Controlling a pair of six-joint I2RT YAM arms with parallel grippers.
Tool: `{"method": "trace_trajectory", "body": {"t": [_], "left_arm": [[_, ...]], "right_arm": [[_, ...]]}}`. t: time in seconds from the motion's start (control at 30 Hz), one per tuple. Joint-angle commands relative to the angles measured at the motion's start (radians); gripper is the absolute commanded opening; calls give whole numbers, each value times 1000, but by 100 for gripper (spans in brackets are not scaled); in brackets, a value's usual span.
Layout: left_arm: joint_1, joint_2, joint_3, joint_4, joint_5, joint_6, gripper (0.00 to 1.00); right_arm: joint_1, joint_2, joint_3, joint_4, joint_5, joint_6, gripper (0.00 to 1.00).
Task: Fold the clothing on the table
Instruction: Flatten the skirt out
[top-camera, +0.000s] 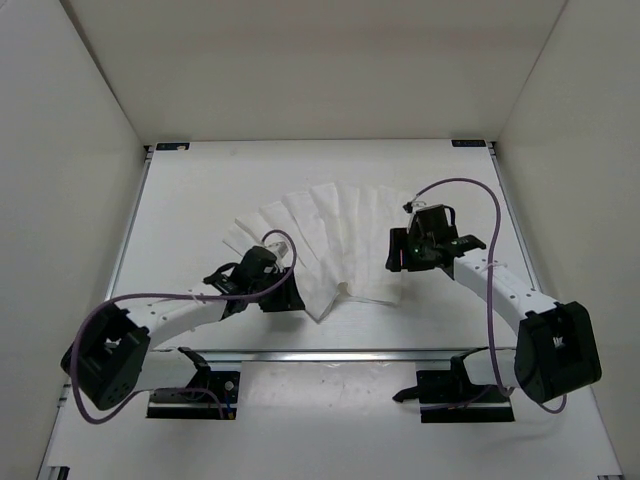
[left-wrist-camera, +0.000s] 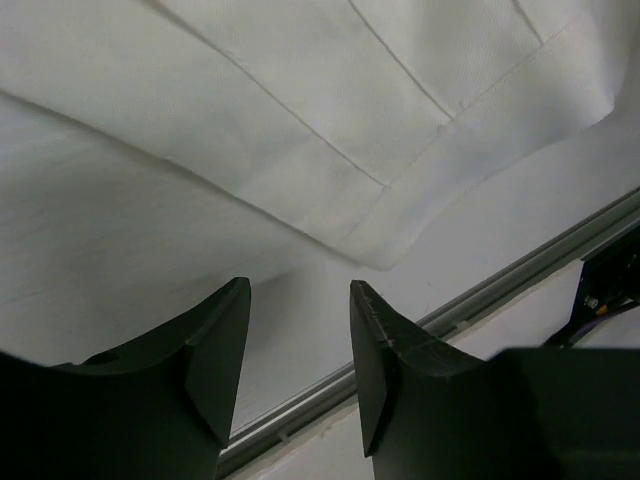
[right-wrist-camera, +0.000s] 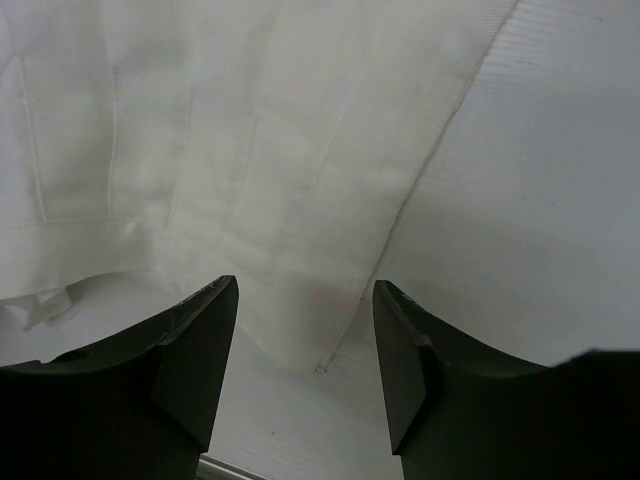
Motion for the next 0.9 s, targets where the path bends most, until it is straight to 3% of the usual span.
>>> {"method": "trace_trajectory", "body": {"t": [0.0, 0.07, 0.17, 0.27, 0.33, 0.37, 0.4, 0.5, 0.87], "left_arm": [[-53, 67, -4, 129, -20, -115, 57], [-78, 104, -4, 181, -17, -153, 57], [-97, 167, 5, 262, -27, -203, 66], [-112, 242, 27, 298, -40, -226, 66], [-129, 295, 44, 313, -53, -255, 74], [-130, 308, 50, 334, -61, -262, 71], [-133, 331, 50, 344, -67, -272, 60], [-120, 354, 59, 350, -86, -267, 2], [132, 23, -50, 8, -113, -33, 0]], "right_arm": [[2, 26, -14, 38, -41, 3, 54], [0, 20, -34, 61, -62, 14, 54], [-6, 5, -47, 88, -85, 21, 54], [-8, -7, -53, 104, -113, 26, 55], [-12, -15, -65, 115, -119, 32, 54], [-14, -16, -73, 123, -113, 40, 54], [-9, -18, -85, 124, -117, 43, 54], [-14, -23, -83, 118, -107, 40, 55], [75, -9, -74, 40, -13, 66, 55]]}}
